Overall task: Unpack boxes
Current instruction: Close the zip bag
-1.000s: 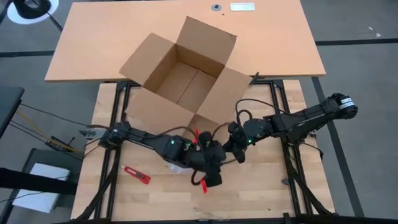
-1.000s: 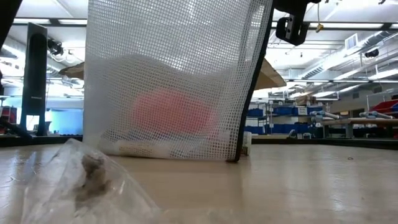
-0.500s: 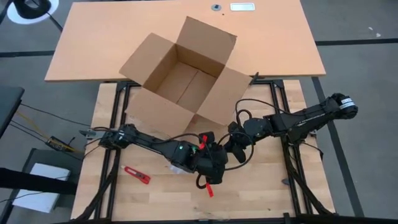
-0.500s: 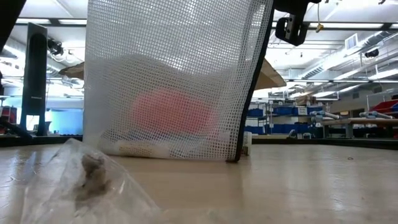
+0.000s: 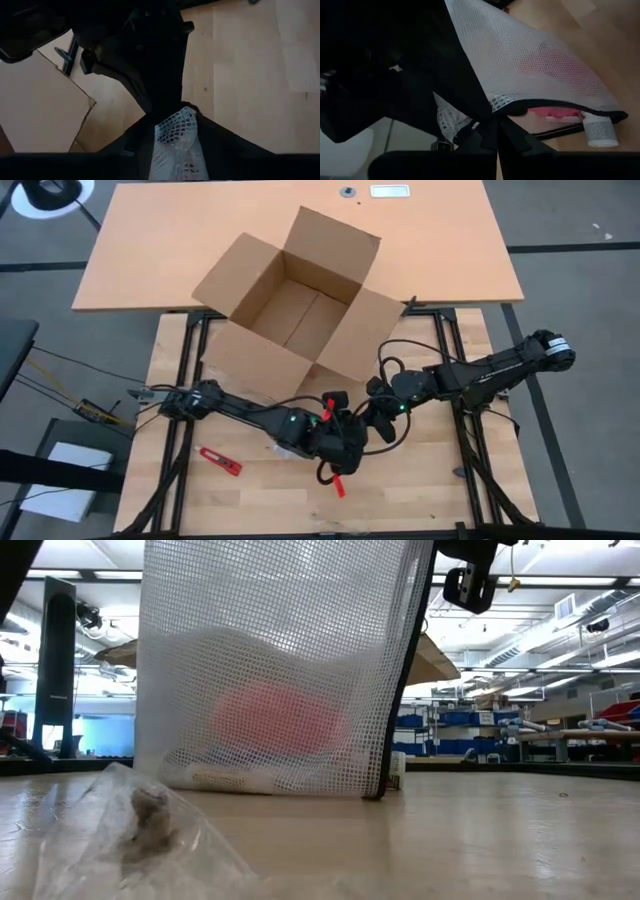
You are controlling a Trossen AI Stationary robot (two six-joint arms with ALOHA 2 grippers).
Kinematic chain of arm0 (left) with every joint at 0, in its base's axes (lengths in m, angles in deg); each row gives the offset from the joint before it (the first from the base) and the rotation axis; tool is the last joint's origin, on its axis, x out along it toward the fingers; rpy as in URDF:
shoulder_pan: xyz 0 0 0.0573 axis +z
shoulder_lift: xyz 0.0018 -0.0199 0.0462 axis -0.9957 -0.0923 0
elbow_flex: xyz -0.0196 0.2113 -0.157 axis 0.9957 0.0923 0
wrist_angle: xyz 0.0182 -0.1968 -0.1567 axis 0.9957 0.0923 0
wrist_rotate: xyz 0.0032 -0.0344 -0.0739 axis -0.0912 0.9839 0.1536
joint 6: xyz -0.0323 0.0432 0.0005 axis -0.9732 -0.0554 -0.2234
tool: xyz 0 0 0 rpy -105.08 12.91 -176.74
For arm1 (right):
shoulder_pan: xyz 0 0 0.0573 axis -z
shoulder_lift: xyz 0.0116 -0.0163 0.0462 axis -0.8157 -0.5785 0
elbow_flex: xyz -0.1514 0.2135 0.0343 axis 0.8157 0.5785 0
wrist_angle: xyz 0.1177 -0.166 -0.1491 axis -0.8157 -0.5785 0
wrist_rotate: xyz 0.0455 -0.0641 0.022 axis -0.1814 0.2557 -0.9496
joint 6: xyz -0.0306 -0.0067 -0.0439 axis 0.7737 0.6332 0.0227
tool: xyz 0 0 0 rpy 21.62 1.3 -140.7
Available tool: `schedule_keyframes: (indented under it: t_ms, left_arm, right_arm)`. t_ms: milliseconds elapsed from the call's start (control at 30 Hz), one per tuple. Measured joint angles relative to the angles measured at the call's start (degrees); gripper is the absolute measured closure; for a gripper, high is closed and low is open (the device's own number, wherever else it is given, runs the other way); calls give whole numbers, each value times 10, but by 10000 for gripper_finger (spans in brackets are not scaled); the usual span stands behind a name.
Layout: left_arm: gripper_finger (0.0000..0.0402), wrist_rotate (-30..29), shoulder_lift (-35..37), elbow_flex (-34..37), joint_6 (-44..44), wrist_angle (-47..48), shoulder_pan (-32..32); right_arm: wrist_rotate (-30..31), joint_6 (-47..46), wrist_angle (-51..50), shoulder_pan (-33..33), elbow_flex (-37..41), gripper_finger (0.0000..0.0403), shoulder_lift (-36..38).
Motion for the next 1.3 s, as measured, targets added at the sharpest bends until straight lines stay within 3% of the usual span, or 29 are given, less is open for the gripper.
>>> schedule_keyframes:
  t_ms: [367, 667, 1033, 1300]
  left_arm:
    - [390, 4, 4, -3, -39, 1, 1]
    - [392, 131, 60, -3, -139, -2, 4]
    - [394, 134, 101, -3, -168, -3, 23]
    - [395, 166, 114, -3, -162, -12, 46]
  right_arm:
    - [-3, 7, -5, 0, 0, 403, 0]
    - [10, 52, 6, 3, 0, 403, 38]
    - [-8, 52, 32, 2, -1, 403, 86]
    - [59, 64, -11, -25, 10, 403, 65]
